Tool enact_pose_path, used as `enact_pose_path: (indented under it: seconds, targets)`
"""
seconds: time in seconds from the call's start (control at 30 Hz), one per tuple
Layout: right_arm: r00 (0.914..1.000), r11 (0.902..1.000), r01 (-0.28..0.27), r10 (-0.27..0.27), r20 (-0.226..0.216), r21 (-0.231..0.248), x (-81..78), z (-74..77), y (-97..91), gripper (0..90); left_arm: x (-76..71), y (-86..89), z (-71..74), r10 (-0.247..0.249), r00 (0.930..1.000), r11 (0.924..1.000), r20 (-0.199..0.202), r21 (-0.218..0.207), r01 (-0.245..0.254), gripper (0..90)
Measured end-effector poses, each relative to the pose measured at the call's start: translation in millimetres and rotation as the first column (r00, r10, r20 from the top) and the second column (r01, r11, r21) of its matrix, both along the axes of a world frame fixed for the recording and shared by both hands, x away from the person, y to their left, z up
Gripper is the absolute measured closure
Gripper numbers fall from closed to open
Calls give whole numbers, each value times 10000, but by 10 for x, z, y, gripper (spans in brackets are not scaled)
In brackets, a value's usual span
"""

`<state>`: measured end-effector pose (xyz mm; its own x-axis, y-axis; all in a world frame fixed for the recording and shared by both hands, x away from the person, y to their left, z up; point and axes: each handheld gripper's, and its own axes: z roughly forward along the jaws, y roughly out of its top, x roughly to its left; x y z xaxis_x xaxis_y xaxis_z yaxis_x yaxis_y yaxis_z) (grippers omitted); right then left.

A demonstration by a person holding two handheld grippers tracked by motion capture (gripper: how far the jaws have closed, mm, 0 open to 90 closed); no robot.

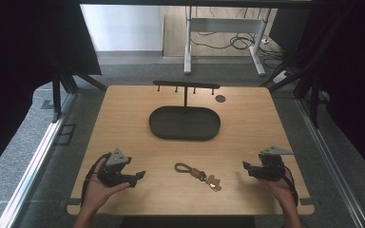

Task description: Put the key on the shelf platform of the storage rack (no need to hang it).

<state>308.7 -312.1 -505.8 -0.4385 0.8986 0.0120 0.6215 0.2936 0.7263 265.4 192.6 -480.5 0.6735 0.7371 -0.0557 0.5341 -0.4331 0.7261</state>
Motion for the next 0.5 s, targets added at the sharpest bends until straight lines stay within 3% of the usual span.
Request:
enact_pose_path:
  seconds: [0.4, 0.5]
  targets:
    - [9984, 9973, -559, 561, -33, 474, 38, 131, 46, 299, -7, -6, 20, 57, 10000, 10000, 54, -11, -57, 248]
    - [9969, 9965, -774, 777, -87, 306, 65, 167, 88, 311, -13, -13, 26, 18, 10000, 10000, 66, -25, -17, 248]
